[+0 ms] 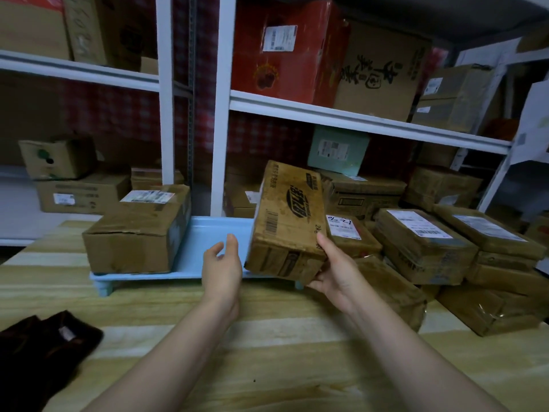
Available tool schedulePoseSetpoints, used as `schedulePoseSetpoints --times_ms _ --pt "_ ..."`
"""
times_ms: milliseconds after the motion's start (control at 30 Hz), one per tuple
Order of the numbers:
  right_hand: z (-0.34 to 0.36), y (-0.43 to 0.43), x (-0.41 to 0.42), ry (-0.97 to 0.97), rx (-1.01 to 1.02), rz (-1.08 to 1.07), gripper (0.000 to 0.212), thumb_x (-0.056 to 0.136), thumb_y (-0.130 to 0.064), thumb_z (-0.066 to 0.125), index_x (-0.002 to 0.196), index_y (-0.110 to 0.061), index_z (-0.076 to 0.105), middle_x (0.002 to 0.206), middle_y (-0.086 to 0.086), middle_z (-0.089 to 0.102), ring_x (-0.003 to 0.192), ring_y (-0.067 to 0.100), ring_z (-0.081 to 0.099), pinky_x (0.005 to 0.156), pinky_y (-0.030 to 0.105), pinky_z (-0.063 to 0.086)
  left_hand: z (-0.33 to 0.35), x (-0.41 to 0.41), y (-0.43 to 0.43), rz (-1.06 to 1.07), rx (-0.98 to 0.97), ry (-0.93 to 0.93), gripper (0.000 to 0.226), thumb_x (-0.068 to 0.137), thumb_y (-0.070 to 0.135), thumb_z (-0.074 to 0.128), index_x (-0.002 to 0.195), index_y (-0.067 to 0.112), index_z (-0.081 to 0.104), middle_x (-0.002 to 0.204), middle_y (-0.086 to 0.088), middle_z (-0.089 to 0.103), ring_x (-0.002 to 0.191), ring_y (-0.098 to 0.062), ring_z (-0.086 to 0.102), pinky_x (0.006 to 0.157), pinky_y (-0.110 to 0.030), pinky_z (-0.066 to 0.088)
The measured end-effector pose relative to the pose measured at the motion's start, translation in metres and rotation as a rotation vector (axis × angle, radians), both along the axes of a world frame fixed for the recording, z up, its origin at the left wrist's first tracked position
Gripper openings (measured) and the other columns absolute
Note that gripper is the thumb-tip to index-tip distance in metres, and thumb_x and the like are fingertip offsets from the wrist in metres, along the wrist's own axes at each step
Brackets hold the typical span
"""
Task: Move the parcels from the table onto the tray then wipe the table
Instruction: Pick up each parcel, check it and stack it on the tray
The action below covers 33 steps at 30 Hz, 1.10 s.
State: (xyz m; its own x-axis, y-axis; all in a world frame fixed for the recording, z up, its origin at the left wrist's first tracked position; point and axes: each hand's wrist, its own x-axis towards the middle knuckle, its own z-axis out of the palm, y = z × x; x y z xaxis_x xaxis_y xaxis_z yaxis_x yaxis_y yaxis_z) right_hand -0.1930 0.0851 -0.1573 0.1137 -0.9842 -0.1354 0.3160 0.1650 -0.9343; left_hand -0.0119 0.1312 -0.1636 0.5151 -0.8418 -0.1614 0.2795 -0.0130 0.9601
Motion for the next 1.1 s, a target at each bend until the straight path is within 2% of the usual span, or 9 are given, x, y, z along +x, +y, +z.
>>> schedulePoseSetpoints --times_ms 67,133,167,267,433,567,733,900,1100 --pt "0.003 -0.003 0.008 -0.038 0.034 -0.027 0.023 0.095 -0.034 0.062 0.114 -0.021 0.062 0.109 0.011 0.075 0.108 0.030 0.066 0.097 0.057 0.050 -0.016 0.014 -0.003 0.129 0.073 0.000 0.049 0.096 0.038 0.051 0.135 0.007 0.049 0.135 -0.012 0.054 0.120 -0.031 0.051 0.097 -0.035 0.038" --pt "0.004 -0.006 0.018 -0.041 0.055 -0.032 0.021 0.097 -0.034 0.060 0.112 -0.021 0.063 0.112 0.012 0.074 0.110 0.031 0.065 0.102 0.060 0.046 -0.031 0.027 -0.004 0.208 0.153 0.012 0.052 0.095 0.032 0.053 0.130 -0.006 0.050 0.132 -0.028 0.052 0.118 -0.043 0.051 0.097 -0.044 0.042" --pt "0.003 -0.008 0.024 -0.028 0.063 -0.034 0.021 0.097 -0.035 0.060 0.113 -0.021 0.063 0.112 0.013 0.074 0.111 0.031 0.065 0.103 0.060 0.046 -0.036 0.033 -0.004 0.238 0.202 -0.001 0.053 0.094 0.030 0.054 0.130 -0.009 0.048 0.133 -0.030 0.050 0.119 -0.045 0.050 0.097 -0.046 0.043" --pt "0.000 -0.017 0.049 0.038 0.069 -0.023 0.025 0.096 -0.036 0.062 0.115 -0.019 0.064 0.107 0.012 0.075 0.107 0.030 0.067 0.100 0.058 0.049 -0.042 0.049 0.000 0.357 0.307 -0.049 0.053 0.091 0.024 0.061 0.133 0.000 0.039 0.141 -0.025 0.037 0.131 -0.040 0.036 0.100 -0.043 0.038" --pt "0.006 -0.027 0.091 0.130 0.110 -0.018 0.020 0.095 -0.036 0.063 0.105 -0.019 0.064 0.101 0.011 0.074 0.094 0.027 0.069 0.091 0.055 0.055 -0.030 0.072 0.004 0.583 0.243 -0.216 0.069 0.082 0.018 0.072 0.135 0.011 0.029 0.142 -0.022 0.023 0.127 -0.042 0.033 0.107 -0.044 0.029" --pt "0.013 -0.030 0.114 0.117 0.161 0.003 0.019 0.093 -0.036 0.067 0.094 -0.017 0.065 0.102 0.014 0.072 0.096 0.031 0.068 0.093 0.059 0.054 -0.022 0.098 0.001 0.682 0.231 -0.295 0.078 0.079 0.014 0.071 0.141 0.011 0.024 0.146 -0.017 0.019 0.131 -0.038 0.028 0.110 -0.044 0.022" --pt "0.014 -0.030 0.141 0.113 0.199 0.048 0.022 0.095 -0.037 0.065 0.096 -0.015 0.063 0.107 0.015 0.068 0.099 0.033 0.065 0.094 0.061 0.052 -0.024 0.126 -0.001 0.650 0.276 -0.330 0.086 0.071 -0.001 0.062 0.144 0.013 0.019 0.153 -0.013 0.011 0.134 -0.035 0.025 0.112 -0.045 0.021" --pt "0.009 -0.032 0.155 0.191 0.181 0.038 0.026 0.096 -0.043 0.061 0.099 -0.017 0.064 0.101 0.012 0.071 0.096 0.030 0.066 0.092 0.056 0.055 -0.029 0.137 0.000 0.572 0.276 -0.318 0.090 0.073 -0.001 0.059 0.148 0.018 0.014 0.157 -0.007 0.013 0.142 -0.030 0.014 0.116 -0.046 0.017" --pt "0.011 -0.030 0.155 0.238 0.182 0.034 0.028 0.096 -0.045 0.059 0.099 -0.017 0.064 0.103 0.012 0.072 0.097 0.031 0.067 0.086 0.052 0.057 -0.030 0.136 0.002 0.582 0.263 -0.313 0.090 0.071 0.000 0.060 0.147 0.019 0.015 0.156 -0.007 0.016 0.142 -0.029 0.015 0.116 -0.046 0.017"
